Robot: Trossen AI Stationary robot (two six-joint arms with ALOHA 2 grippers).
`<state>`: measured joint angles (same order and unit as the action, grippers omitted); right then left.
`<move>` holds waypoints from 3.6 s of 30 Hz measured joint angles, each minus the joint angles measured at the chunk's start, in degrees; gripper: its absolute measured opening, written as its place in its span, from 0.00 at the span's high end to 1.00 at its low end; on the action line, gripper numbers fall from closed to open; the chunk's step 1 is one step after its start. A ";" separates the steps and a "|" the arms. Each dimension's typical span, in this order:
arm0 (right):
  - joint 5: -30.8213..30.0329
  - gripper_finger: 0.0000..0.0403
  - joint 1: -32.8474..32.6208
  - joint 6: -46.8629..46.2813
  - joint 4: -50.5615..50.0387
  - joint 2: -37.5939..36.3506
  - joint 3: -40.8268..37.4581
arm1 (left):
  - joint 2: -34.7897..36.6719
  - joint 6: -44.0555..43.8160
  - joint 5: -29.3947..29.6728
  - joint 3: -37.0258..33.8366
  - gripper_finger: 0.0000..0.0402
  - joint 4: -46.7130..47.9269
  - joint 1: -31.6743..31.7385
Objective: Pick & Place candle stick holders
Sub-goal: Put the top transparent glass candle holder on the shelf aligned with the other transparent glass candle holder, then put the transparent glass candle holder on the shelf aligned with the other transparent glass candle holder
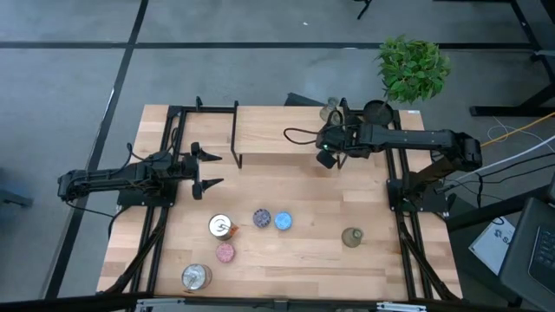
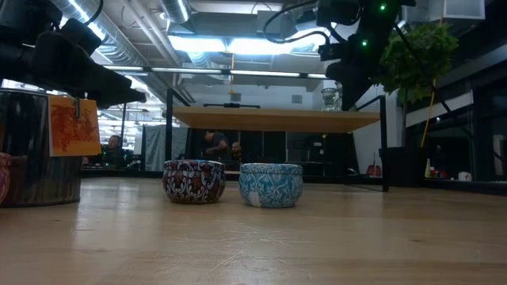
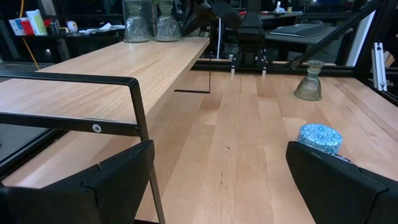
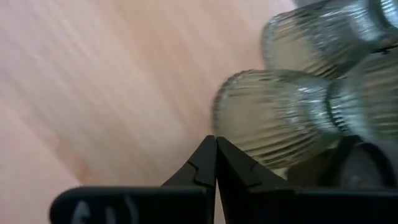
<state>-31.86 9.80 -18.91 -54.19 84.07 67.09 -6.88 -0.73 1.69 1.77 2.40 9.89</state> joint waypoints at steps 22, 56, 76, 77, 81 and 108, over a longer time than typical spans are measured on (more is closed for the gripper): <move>40.95 0.97 -13.47 -12.72 8.94 -9.18 0.02 | -0.01 0.00 0.00 0.01 0.10 0.00 0.00; 44.12 0.66 -36.97 -50.69 18.47 0.27 0.04 | -0.01 0.00 0.00 -0.01 0.10 0.02 0.00; 41.34 0.58 -44.76 -56.83 -2.83 0.35 0.04 | 0.01 0.00 0.00 -0.01 0.10 0.02 0.01; 40.19 0.58 -45.03 -56.73 -3.07 0.35 0.04 | 0.01 0.00 0.00 -0.01 0.10 0.02 0.02; 38.87 0.58 -46.01 -56.67 -5.46 0.35 0.04 | 0.01 0.00 0.00 0.01 0.10 0.02 0.00; 33.11 0.58 -48.22 -57.36 -0.62 0.35 -7.29 | 0.00 0.00 0.00 0.00 0.10 0.02 0.01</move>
<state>1.25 -38.41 -76.27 -54.81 84.42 59.80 -6.88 -0.73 1.69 1.77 2.42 9.90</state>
